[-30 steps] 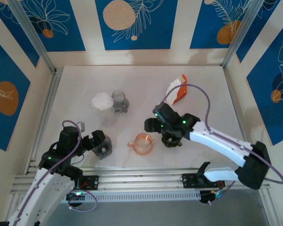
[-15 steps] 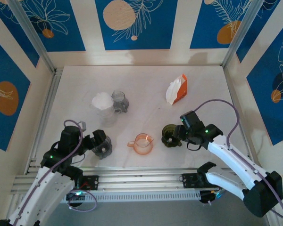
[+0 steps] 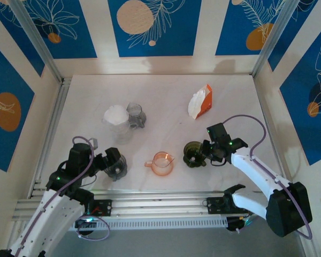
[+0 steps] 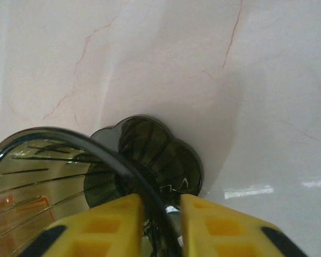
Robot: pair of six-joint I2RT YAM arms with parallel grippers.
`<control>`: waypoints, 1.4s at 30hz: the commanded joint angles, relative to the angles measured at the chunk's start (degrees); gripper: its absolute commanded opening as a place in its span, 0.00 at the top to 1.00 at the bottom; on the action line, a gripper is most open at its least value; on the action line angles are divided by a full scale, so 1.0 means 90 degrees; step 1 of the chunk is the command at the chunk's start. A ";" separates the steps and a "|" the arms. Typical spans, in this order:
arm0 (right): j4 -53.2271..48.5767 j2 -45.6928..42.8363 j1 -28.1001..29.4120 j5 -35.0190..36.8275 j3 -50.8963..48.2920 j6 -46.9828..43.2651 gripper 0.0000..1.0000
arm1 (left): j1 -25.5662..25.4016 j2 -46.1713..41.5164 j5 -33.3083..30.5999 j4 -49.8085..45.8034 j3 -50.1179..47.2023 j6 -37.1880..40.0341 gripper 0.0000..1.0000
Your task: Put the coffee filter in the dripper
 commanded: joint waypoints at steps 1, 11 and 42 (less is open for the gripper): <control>0.0183 0.0044 -0.0081 -0.0382 -0.0058 -0.0078 0.83 | 0.0072 0.0010 0.0091 0.0110 0.0032 -0.0020 0.00; -0.0172 -0.0226 -0.0092 -0.0356 0.0577 -0.0401 1.00 | 0.0072 0.0280 0.0301 0.0282 0.0617 0.0201 0.00; -0.1523 0.1768 0.2417 -0.1226 0.3582 -0.0442 1.00 | 0.0048 0.0657 0.1241 0.1008 0.0772 0.0145 0.00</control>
